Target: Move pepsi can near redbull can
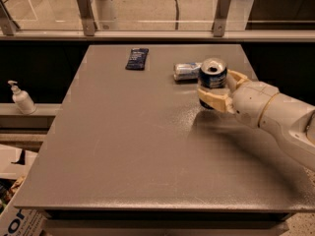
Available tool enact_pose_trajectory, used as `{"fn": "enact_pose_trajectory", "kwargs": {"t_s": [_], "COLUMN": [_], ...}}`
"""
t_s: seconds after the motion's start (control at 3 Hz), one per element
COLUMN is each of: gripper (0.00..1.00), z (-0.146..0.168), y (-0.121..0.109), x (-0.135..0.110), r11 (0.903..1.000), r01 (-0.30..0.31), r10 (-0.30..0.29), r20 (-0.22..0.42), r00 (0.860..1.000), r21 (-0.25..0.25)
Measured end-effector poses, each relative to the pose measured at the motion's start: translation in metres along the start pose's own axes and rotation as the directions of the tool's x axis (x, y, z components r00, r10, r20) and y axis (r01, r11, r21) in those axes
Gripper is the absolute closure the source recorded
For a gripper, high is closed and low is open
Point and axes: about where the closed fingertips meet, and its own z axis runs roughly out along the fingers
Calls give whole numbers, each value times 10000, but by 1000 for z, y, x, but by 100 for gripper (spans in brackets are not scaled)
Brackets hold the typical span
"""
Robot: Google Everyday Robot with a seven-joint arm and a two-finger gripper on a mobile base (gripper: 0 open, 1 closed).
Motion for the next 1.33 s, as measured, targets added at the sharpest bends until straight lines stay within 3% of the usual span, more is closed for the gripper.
{"fn": "enact_pose_trajectory", "kwargs": {"t_s": [0.67,1.33], "gripper": [100,100], "z": [23,44], "y": [-52,-76], "x": [12,26], "r11": [9951,9885], "r01": [-118,-415], "r10": [139,454], "r20": [-212,-241], "r00": [9997,9987], "r21": [980,1456]}}
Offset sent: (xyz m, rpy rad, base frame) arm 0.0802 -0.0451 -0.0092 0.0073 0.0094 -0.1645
